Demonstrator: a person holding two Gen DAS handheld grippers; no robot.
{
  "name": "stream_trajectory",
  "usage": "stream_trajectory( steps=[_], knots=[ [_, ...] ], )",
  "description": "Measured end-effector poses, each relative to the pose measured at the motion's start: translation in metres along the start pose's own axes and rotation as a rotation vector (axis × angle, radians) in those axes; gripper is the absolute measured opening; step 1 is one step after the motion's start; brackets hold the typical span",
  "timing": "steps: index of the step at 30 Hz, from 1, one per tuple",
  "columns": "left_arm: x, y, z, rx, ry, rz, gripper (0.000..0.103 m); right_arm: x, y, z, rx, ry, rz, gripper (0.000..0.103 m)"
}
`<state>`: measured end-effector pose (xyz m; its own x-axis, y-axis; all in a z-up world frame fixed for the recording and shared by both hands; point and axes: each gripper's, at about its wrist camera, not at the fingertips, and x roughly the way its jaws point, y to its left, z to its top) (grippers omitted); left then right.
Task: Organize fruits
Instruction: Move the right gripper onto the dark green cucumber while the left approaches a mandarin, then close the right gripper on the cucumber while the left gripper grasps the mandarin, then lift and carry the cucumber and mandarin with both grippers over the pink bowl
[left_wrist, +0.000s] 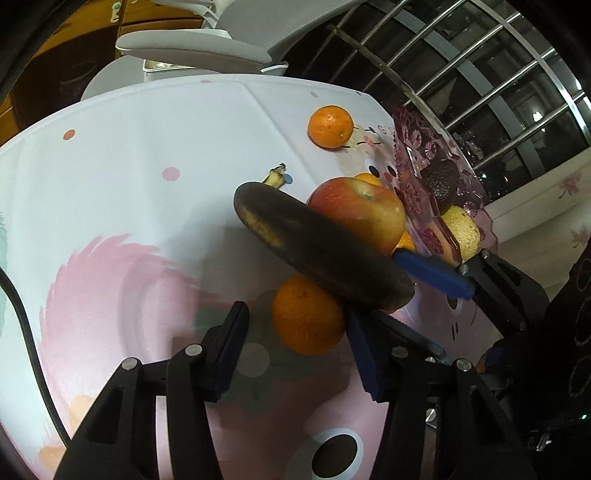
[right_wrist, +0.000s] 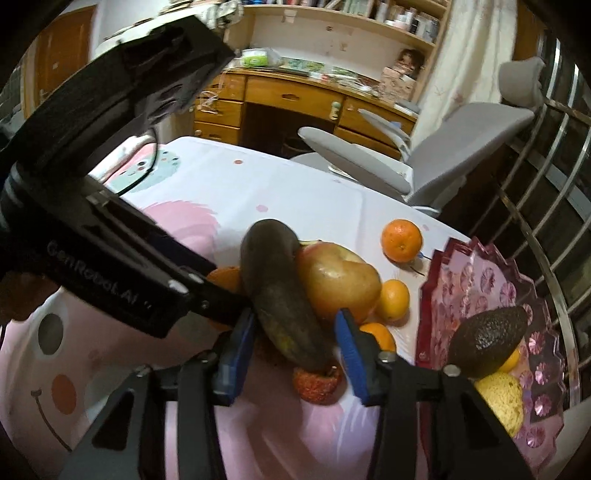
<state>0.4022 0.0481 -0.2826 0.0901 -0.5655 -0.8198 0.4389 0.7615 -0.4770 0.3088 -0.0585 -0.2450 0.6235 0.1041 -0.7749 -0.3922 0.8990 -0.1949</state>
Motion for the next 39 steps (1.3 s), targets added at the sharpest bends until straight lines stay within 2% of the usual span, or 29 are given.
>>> stream_trajectory(
  steps=[3,7,9,11,19,31,39],
  knots=[
    [0.001,0.0,0.002,0.018,0.007,-0.014,0.051,0.002,0.003,0.0,-0.039,0.013,-0.003,0.036],
    [0.003,-0.002,0.004,0.038,0.011,-0.021,0.049,0.002,0.001,0.0,-0.03,0.017,0.003,0.034],
    [0.005,-0.004,0.005,0.04,0.016,-0.027,0.041,0.002,-0.001,0.001,-0.023,0.024,0.009,0.034],
    [0.008,-0.006,0.005,0.042,0.014,-0.034,0.039,0.002,-0.003,0.003,-0.008,0.034,0.022,0.034],
    [0.0,-0.007,0.0,0.007,-0.014,0.023,0.037,-0.008,-0.006,0.007,0.006,0.053,0.038,0.032],
    [-0.048,-0.015,-0.026,-0.102,-0.109,0.085,0.037,-0.041,0.004,0.024,-0.023,0.009,0.038,0.029],
    [-0.1,-0.023,-0.055,-0.127,-0.186,0.147,0.037,-0.069,0.02,0.037,-0.026,-0.024,0.054,0.027]
  ],
)
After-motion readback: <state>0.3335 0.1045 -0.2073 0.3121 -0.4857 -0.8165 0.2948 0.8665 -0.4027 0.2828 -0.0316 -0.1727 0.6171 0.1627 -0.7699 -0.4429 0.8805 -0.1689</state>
